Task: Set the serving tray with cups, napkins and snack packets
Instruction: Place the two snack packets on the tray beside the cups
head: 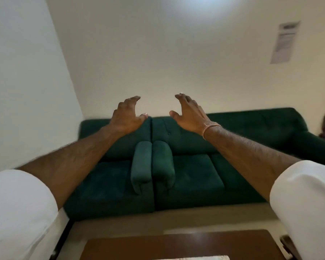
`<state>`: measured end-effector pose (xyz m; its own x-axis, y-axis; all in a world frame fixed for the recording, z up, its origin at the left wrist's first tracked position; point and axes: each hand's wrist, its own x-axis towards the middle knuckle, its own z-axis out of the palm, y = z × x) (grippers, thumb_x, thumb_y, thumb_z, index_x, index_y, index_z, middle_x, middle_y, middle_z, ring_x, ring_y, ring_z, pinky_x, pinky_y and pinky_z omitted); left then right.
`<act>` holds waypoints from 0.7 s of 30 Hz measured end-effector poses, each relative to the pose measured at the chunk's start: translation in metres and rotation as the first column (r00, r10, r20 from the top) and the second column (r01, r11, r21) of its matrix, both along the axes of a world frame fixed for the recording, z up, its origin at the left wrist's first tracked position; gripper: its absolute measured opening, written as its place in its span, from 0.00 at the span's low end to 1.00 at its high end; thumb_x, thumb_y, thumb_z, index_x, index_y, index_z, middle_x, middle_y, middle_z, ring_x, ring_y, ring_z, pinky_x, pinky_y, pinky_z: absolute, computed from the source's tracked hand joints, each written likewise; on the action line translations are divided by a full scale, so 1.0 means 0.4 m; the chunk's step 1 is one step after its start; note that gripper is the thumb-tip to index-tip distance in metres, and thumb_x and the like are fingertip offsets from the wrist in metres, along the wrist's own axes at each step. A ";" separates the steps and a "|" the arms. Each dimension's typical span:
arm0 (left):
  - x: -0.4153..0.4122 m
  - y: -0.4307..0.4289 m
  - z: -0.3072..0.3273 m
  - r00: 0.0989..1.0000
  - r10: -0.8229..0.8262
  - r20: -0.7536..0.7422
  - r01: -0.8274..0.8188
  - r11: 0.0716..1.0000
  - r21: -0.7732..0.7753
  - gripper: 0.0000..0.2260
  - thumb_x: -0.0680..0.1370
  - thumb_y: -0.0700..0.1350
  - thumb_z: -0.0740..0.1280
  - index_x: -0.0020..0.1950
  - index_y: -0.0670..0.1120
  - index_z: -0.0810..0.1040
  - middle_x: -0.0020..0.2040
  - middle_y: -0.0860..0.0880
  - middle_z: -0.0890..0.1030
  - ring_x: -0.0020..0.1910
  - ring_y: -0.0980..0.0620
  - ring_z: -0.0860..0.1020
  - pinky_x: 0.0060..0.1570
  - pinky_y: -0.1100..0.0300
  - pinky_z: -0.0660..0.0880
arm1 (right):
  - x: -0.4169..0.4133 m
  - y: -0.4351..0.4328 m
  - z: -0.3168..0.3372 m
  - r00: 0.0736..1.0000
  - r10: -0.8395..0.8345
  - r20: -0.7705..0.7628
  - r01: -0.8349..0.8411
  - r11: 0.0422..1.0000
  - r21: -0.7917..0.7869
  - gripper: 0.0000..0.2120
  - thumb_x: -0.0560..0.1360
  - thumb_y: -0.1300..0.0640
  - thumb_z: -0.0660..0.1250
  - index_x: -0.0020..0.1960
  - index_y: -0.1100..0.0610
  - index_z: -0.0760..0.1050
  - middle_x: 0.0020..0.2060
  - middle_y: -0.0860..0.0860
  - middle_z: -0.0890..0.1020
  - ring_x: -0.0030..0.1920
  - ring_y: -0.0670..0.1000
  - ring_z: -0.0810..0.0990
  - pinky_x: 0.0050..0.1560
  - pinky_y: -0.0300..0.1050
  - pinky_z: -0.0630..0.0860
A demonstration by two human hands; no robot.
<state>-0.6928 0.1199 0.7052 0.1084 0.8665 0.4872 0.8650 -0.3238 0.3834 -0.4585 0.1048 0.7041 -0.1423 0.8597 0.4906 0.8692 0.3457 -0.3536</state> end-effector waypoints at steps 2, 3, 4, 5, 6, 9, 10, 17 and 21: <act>0.090 0.020 -0.067 0.998 -0.063 0.024 0.065 0.997 -0.052 0.32 0.76 0.55 0.68 0.77 0.49 0.62 0.77 0.47 0.66 0.75 0.46 0.63 0.72 0.47 0.62 | 0.088 -0.006 -0.060 0.998 -0.066 0.009 0.066 0.996 -0.056 0.33 0.79 0.46 0.63 0.79 0.56 0.56 0.80 0.56 0.59 0.77 0.61 0.63 0.74 0.62 0.63; 0.135 0.028 -0.101 0.995 -0.095 0.023 0.096 0.992 -0.084 0.32 0.76 0.55 0.68 0.78 0.48 0.62 0.77 0.46 0.66 0.75 0.45 0.63 0.73 0.47 0.62 | 0.133 -0.009 -0.091 0.995 -0.095 0.011 0.095 0.992 -0.084 0.34 0.79 0.45 0.63 0.79 0.56 0.56 0.80 0.56 0.59 0.77 0.60 0.62 0.75 0.62 0.62; 0.182 0.034 -0.135 0.993 -0.116 0.014 0.117 0.986 -0.119 0.32 0.77 0.55 0.68 0.78 0.48 0.61 0.77 0.46 0.66 0.75 0.45 0.63 0.73 0.47 0.62 | 0.181 -0.015 -0.123 0.992 -0.123 0.015 0.124 0.986 -0.113 0.34 0.79 0.45 0.63 0.79 0.55 0.55 0.80 0.55 0.58 0.77 0.60 0.62 0.75 0.62 0.62; 0.222 0.038 -0.165 0.992 -0.128 0.003 0.127 0.981 -0.147 0.33 0.77 0.55 0.68 0.78 0.48 0.61 0.77 0.45 0.65 0.75 0.45 0.63 0.73 0.46 0.62 | 0.221 -0.020 -0.153 0.989 -0.146 0.019 0.147 0.979 -0.139 0.34 0.79 0.45 0.63 0.79 0.55 0.55 0.80 0.55 0.57 0.77 0.60 0.62 0.75 0.62 0.62; 0.275 0.044 -0.200 0.989 -0.145 -0.003 0.142 0.974 -0.177 0.33 0.77 0.55 0.67 0.78 0.48 0.61 0.78 0.45 0.65 0.76 0.45 0.62 0.73 0.45 0.62 | 0.271 -0.026 -0.187 0.984 -0.175 0.024 0.177 0.970 -0.165 0.34 0.79 0.45 0.62 0.80 0.55 0.54 0.80 0.55 0.57 0.77 0.60 0.63 0.74 0.62 0.62; 0.436 0.058 -0.306 0.981 -0.195 -0.010 0.185 0.947 -0.262 0.33 0.77 0.55 0.67 0.79 0.48 0.60 0.79 0.46 0.62 0.77 0.45 0.60 0.74 0.45 0.61 | 0.423 -0.044 -0.293 0.968 -0.245 0.048 0.250 0.939 -0.238 0.34 0.79 0.45 0.62 0.80 0.56 0.54 0.81 0.55 0.56 0.76 0.60 0.63 0.74 0.62 0.63; 0.481 0.061 -0.338 0.978 -0.207 -0.014 0.195 0.940 -0.280 0.33 0.77 0.55 0.67 0.79 0.48 0.59 0.79 0.46 0.62 0.77 0.45 0.60 0.74 0.45 0.61 | 0.467 -0.050 -0.328 0.965 -0.259 0.054 0.264 0.930 -0.256 0.34 0.79 0.45 0.62 0.80 0.56 0.54 0.81 0.55 0.56 0.76 0.60 0.63 0.73 0.62 0.63; 0.893 0.068 -0.614 0.956 -0.293 -0.026 0.251 0.860 -0.445 0.34 0.77 0.55 0.67 0.79 0.47 0.59 0.79 0.46 0.63 0.76 0.45 0.63 0.73 0.44 0.63 | 0.852 -0.105 -0.612 0.933 -0.351 0.077 0.350 0.837 -0.420 0.35 0.80 0.44 0.62 0.80 0.56 0.54 0.81 0.55 0.56 0.76 0.60 0.64 0.73 0.61 0.63; 1.140 0.039 -0.800 0.935 -0.353 -0.040 0.277 0.795 -0.540 0.34 0.77 0.55 0.68 0.79 0.48 0.59 0.78 0.46 0.63 0.76 0.45 0.63 0.72 0.43 0.64 | 1.066 -0.170 -0.810 0.914 -0.395 0.088 0.379 0.761 -0.526 0.34 0.80 0.44 0.62 0.80 0.56 0.54 0.81 0.55 0.56 0.75 0.60 0.65 0.73 0.61 0.64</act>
<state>-0.2369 0.1356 0.3851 0.4498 0.8909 -0.0627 0.8043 -0.3735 0.4622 -0.0319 0.0369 0.3802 0.2653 0.9629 -0.0496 0.8760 -0.2622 -0.4047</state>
